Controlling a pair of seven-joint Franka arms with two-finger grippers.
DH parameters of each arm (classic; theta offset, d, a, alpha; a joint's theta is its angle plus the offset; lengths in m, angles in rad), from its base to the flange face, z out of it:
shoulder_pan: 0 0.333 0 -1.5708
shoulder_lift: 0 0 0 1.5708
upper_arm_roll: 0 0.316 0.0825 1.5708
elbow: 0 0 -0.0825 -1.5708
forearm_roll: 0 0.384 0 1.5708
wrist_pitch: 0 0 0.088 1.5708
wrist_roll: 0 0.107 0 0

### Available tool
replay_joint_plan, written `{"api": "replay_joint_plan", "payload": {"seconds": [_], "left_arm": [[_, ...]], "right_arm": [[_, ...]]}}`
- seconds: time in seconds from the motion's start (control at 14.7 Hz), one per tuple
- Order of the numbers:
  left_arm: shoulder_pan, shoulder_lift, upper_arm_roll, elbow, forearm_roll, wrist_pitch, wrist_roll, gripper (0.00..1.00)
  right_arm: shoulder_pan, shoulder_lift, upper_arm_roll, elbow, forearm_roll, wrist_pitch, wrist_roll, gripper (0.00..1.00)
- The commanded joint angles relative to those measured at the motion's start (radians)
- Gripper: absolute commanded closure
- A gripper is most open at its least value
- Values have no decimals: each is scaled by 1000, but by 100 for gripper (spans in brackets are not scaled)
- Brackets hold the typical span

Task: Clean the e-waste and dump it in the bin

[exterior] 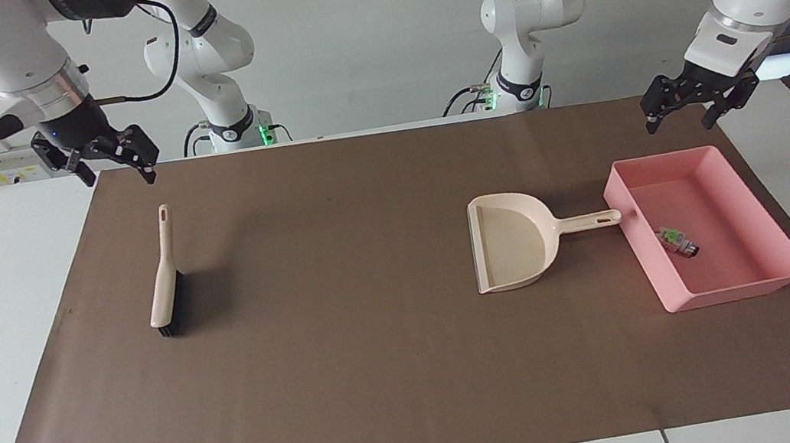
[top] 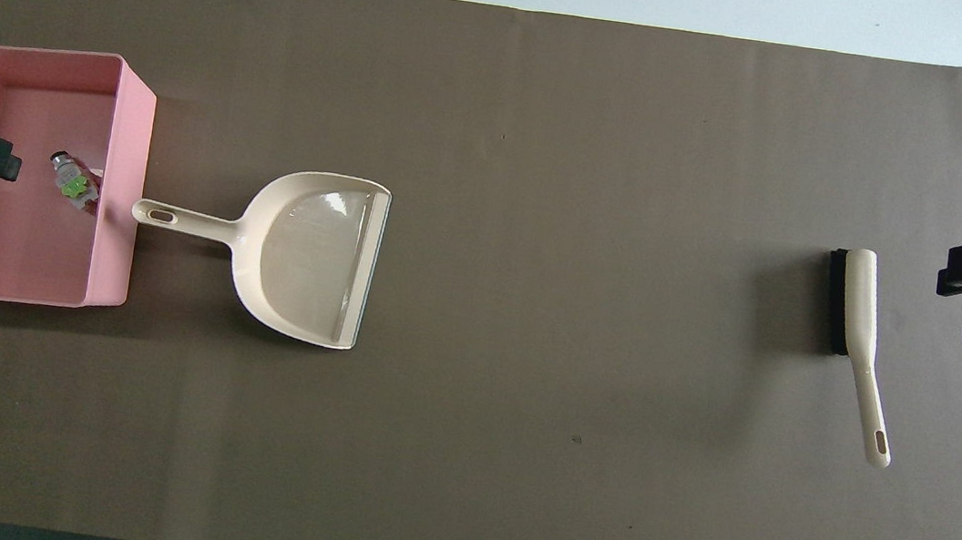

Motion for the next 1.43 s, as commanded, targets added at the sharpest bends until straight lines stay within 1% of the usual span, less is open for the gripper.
{"api": "replay_joint_plan", "payload": {"seconds": [0.0, 0.14, 0.27, 0.54, 0.82, 0.95, 1.36], "left_arm": [[-12, -2, -9, 22, -16, -55, -73, 2], [-12, -19, -12, 14, -17, -56, -82, 2], [-12, -36, -9, -18, -23, -47, -81, 2], [-16, -33, -12, -12, -22, -42, -84, 2], [-42, -37, -17, -20, -22, -53, -108, 2], [-26, -39, -58, -20, -22, -52, -142, 2], [14, -46, -83, -35, -22, -44, -145, 2]], "right_arm": [[-6, -18, 3, -15, 18, -8, -3, 0], [-6, -18, 3, -15, 18, -10, -3, 0], [-6, -18, 3, -15, 18, -8, -3, 0], [-6, -18, 3, -15, 18, -8, -3, 0], [-6, -18, 3, -15, 18, -8, -3, 0], [-6, -18, 3, -15, 18, -10, -3, 0], [-6, -18, 3, -15, 18, -10, -3, 0]]}}
